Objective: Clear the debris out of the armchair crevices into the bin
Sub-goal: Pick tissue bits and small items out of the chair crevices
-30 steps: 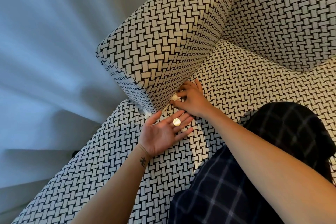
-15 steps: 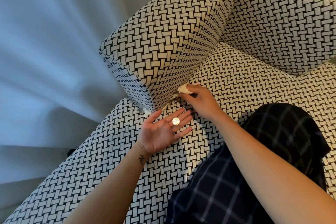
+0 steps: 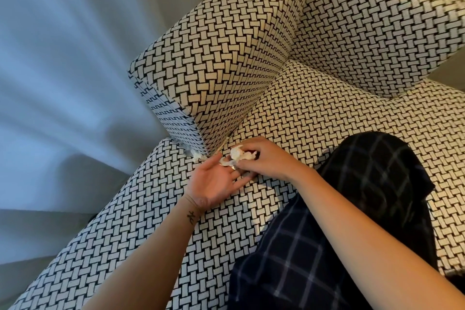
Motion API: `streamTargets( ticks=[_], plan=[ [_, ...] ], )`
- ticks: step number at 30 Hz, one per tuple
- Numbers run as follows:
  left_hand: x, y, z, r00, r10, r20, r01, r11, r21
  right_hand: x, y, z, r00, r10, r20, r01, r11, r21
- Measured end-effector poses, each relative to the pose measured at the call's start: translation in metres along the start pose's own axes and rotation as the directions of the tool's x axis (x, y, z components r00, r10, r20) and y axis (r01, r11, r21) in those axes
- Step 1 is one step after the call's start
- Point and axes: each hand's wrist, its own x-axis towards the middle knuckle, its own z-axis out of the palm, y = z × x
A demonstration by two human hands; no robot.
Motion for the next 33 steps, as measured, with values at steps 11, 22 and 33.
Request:
streamTargets(
  ticks=[11,22,33],
  plan=[
    [-0.002,-0.005,0.002,0.998,0.064,-0.007,-0.064,0.998,0.013,-0.01,-0.012,0.006,0.998,-0.056,0.019,0.051,0.976,0.214],
    [-0.001,0.001,0.004,0.997,0.018,0.075,-0.017,1.0,-0.017,0.038,-0.002,-0.007,0.994,-0.077,-0.082,0.076,0.997,-0.009],
    [0.003,0.001,-0.003,0.978,-0.103,0.18,0.126,0.985,-0.121,0.088,-0.012,-0.007,0.984,-0.049,0.172,0.168,0.591,-0.789]
  ],
)
